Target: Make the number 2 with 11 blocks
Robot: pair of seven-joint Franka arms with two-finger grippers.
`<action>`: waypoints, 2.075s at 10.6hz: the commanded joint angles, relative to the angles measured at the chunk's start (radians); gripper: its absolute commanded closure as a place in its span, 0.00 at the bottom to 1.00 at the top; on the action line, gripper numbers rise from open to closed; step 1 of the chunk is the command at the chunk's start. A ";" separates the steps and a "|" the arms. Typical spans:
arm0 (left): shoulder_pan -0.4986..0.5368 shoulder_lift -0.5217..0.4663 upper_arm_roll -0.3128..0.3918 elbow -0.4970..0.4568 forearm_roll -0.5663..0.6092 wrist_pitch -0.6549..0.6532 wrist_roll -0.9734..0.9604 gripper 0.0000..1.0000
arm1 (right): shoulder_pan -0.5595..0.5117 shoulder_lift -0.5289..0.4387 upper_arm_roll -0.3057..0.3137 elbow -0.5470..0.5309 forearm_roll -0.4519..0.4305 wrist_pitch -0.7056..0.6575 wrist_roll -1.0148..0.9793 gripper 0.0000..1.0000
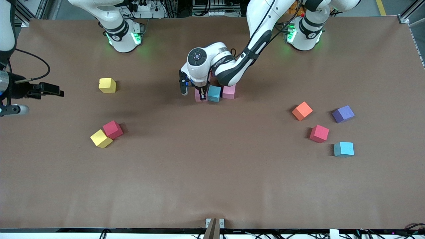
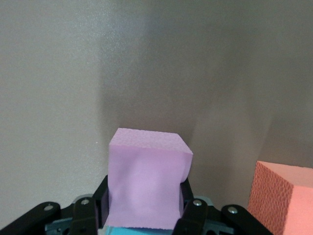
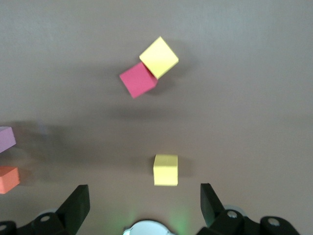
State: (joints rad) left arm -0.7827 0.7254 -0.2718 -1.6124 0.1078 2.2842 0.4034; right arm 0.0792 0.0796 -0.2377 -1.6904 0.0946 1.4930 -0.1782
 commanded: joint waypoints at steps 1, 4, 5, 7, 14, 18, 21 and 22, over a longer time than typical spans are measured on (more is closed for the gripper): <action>0.019 -0.020 -0.004 -0.066 0.026 -0.003 0.018 0.43 | 0.004 -0.087 0.005 -0.104 -0.021 0.012 0.045 0.00; 0.028 -0.024 -0.004 -0.070 0.026 -0.002 0.031 0.43 | 0.007 -0.213 0.020 -0.302 -0.050 0.142 0.106 0.00; 0.039 -0.026 -0.019 -0.072 0.026 -0.003 0.034 0.43 | 0.005 -0.218 0.018 -0.337 -0.050 0.154 0.106 0.00; 0.054 -0.024 -0.030 -0.073 0.026 -0.003 0.034 0.43 | 0.002 -0.256 0.020 -0.461 -0.064 0.248 0.105 0.00; 0.108 -0.024 -0.095 -0.087 0.024 -0.003 0.015 0.44 | 0.004 -0.247 0.021 -0.724 -0.087 0.464 0.101 0.00; 0.148 -0.024 -0.142 -0.087 0.024 -0.005 -0.012 0.44 | 0.014 -0.215 0.020 -0.856 -0.087 0.608 0.079 0.00; 0.148 -0.024 -0.144 -0.087 0.026 -0.006 0.001 0.44 | 0.010 -0.126 0.018 -0.876 -0.092 0.693 0.039 0.00; 0.148 -0.023 -0.142 -0.087 0.041 -0.006 0.002 0.43 | 0.005 -0.088 0.018 -0.877 -0.102 0.725 0.039 0.00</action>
State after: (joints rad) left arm -0.6500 0.7093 -0.3977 -1.6773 0.1119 2.2826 0.4124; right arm 0.0857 -0.0595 -0.2160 -2.5620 0.0137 2.1736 -0.1282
